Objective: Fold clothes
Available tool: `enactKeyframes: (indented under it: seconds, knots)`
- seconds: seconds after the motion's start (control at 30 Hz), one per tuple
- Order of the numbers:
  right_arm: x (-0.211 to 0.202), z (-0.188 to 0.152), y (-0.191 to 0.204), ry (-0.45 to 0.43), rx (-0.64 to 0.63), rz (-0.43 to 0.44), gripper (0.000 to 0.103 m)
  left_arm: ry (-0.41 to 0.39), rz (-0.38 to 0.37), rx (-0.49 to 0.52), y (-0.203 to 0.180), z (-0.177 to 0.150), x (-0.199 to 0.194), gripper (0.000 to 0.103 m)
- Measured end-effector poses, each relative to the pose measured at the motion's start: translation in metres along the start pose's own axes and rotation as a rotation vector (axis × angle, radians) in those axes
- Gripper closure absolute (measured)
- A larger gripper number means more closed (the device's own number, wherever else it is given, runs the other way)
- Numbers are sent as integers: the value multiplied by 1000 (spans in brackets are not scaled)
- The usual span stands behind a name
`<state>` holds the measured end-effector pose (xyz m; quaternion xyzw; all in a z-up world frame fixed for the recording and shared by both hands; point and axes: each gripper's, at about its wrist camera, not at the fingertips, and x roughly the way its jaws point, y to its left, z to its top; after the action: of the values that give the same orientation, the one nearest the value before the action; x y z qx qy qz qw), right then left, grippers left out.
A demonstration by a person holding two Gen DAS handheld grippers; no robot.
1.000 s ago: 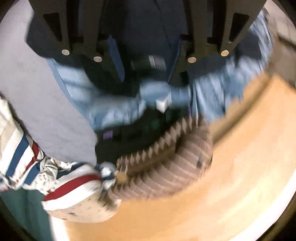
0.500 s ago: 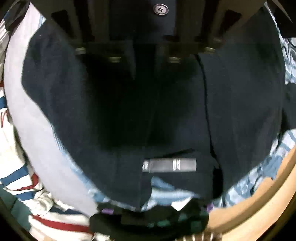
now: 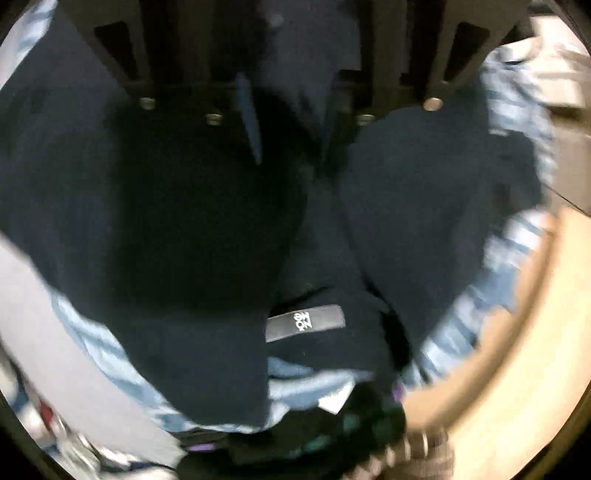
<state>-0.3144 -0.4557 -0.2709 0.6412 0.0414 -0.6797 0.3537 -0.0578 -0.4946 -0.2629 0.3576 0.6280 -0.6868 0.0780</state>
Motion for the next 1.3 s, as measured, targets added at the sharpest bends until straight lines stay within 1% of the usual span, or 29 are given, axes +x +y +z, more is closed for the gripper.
enactKeyframes:
  seconds: [0.03,0.07,0.1,0.17,0.2,0.23,0.27,0.3,0.37,0.4,0.43,0.47,0.5,0.53,0.63,0.7,0.77,0.83,0.87,0.93,1.03,1.1,1.17,1.2,1.23,1.3]
  knots:
    - [-13,-7,-4,-15,22,53,60,22,-2,28,-5,-3,3,63]
    - [-27,-15,-8,-35,31,84,58,43,-5,53,-10,-6,6,44]
    - [-41,-24,-12,-61,33,100,56,73,-3,91,-17,-11,9,43]
    - [-67,-48,-23,-110,38,86,51,118,40,165,-29,-20,17,43]
    - [-77,-60,-29,-129,42,76,49,139,71,198,-34,-25,21,44]
    - [-85,-73,-35,-146,54,75,48,157,92,213,-36,-29,26,47]
    - [-93,-87,-42,-161,68,74,48,181,113,215,-37,-32,31,53]
    - [-98,-101,-50,-167,91,74,48,206,134,211,-35,-36,38,56]
    - [-101,-125,-65,-156,136,68,48,217,158,216,-36,-41,44,73]
    - [-99,-138,-70,-139,153,66,48,218,167,229,-38,-43,47,76]
    - [-99,-150,-76,-124,169,64,48,223,174,239,-40,-44,49,86]
    - [-99,-161,-81,-113,181,62,48,233,183,246,-41,-49,51,94]
    - [-97,-169,-84,-105,193,55,48,240,180,236,-41,-53,53,96]
    - [-96,-172,-89,-98,207,39,48,243,168,230,-42,-54,54,100]
    - [-92,-182,-102,-81,252,-4,49,220,141,233,-50,-55,44,101]
    - [-95,-182,-108,-94,296,0,50,190,125,235,-53,-55,27,101]
    - [-98,-181,-108,-116,293,-52,49,150,141,228,-49,-51,14,101]
    - [-94,-179,-103,-122,255,-128,49,142,154,185,-35,-45,8,101]
    - [-91,-178,-100,-114,242,-144,49,142,193,167,-29,-43,9,101]
    - [-85,-178,-93,-99,229,-144,50,142,268,157,-23,-44,15,101]
    - [-75,-178,-82,-73,210,-135,50,141,349,211,-31,-50,22,101]
    - [-72,-178,-75,-65,181,-149,49,136,374,237,-36,-52,25,101]
    - [-72,-179,-70,-64,160,-167,49,143,367,230,-34,-50,26,101]
    - [-73,-179,-69,-64,160,-162,49,148,351,202,-30,-48,26,101]
    - [-76,-181,-67,-64,164,-147,49,154,334,171,-26,-46,25,101]
    - [-78,-191,-59,-54,157,-104,50,161,312,141,-22,-43,24,100]
